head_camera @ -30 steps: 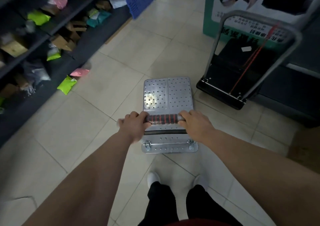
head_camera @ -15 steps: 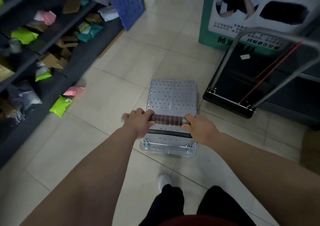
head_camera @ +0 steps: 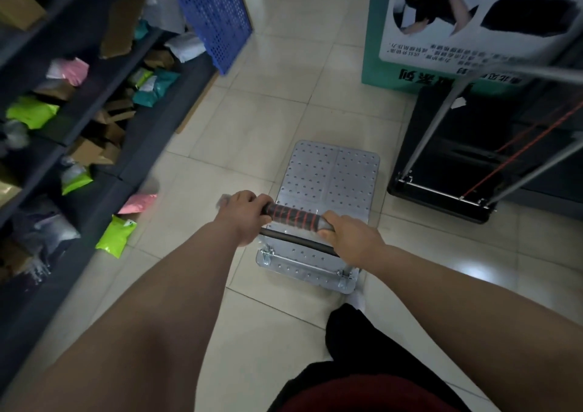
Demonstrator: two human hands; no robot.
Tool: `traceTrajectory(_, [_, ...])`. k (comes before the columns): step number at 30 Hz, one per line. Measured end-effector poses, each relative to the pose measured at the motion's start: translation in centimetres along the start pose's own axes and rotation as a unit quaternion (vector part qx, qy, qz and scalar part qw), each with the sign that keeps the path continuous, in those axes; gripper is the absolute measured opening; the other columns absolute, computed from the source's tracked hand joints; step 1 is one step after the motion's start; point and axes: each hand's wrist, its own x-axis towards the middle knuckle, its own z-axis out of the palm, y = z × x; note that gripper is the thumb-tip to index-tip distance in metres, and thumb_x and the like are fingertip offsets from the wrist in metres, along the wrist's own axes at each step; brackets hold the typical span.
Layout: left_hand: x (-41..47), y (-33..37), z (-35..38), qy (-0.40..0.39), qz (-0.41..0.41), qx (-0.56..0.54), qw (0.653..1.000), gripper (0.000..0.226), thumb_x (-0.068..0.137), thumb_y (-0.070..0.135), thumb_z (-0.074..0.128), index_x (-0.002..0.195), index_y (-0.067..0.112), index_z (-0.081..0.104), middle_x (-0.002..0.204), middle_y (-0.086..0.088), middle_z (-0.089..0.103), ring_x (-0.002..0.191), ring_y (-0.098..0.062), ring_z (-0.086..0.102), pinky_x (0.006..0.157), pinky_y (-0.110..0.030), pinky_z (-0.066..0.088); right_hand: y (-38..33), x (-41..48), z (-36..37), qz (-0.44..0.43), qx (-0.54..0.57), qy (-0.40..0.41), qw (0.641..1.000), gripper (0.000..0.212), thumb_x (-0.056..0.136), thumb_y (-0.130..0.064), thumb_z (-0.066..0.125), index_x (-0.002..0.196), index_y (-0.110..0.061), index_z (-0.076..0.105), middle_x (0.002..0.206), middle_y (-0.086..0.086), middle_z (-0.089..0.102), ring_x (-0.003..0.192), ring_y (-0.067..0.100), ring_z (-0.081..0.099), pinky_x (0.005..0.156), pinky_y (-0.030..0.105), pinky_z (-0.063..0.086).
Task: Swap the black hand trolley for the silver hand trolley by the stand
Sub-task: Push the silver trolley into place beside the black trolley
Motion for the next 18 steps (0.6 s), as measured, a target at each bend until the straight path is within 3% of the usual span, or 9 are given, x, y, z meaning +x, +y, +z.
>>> traceTrajectory(7, [6.3,-2.8,-2.8,0.011,0.049,0.009,0.999,0.037,0.094,0.042,0.044,0.130,0.036,0.041,0.129,-0.007,0.044,0.122,-0.028,0.037,0.105,-0.045,0.022,-1.7,5.2,-2.2,0.039,0.076,0.025,0.996,0.018,0.096,-0.041,0.039,0.107,-0.028,0.046,0.096,0.005,0.061,0.089,0.027,0.058,0.080,0.042,0.048])
traceTrajectory(12, [10.0,-4.2,-4.6,0.013,0.110,0.019,0.994,0.032,0.094,0.048,0.038,0.125,0.039,0.039,0.121,-0.005,0.045,0.113,-0.027,0.040,0.098,-0.046,0.025,-3.0,7.4,-1.7,0.094,0.021,0.183,0.978,0.033,0.096,-0.039,0.040,0.129,-0.036,0.045,0.105,0.003,0.061,0.099,0.026,0.054,0.077,0.037,0.040])
traceTrajectory(18, [12.7,-6.0,-5.5,0.006,0.185,0.012,0.983,0.031,0.094,0.051,0.037,0.122,0.037,0.040,0.118,-0.006,0.045,0.110,-0.028,0.040,0.103,-0.057,0.024,-6.1,8.9,-0.9,0.200,-0.001,0.258,0.945,0.036,0.096,-0.037,0.041,0.132,-0.036,0.043,0.109,0.003,0.059,0.102,0.025,0.051,0.083,0.038,0.037])
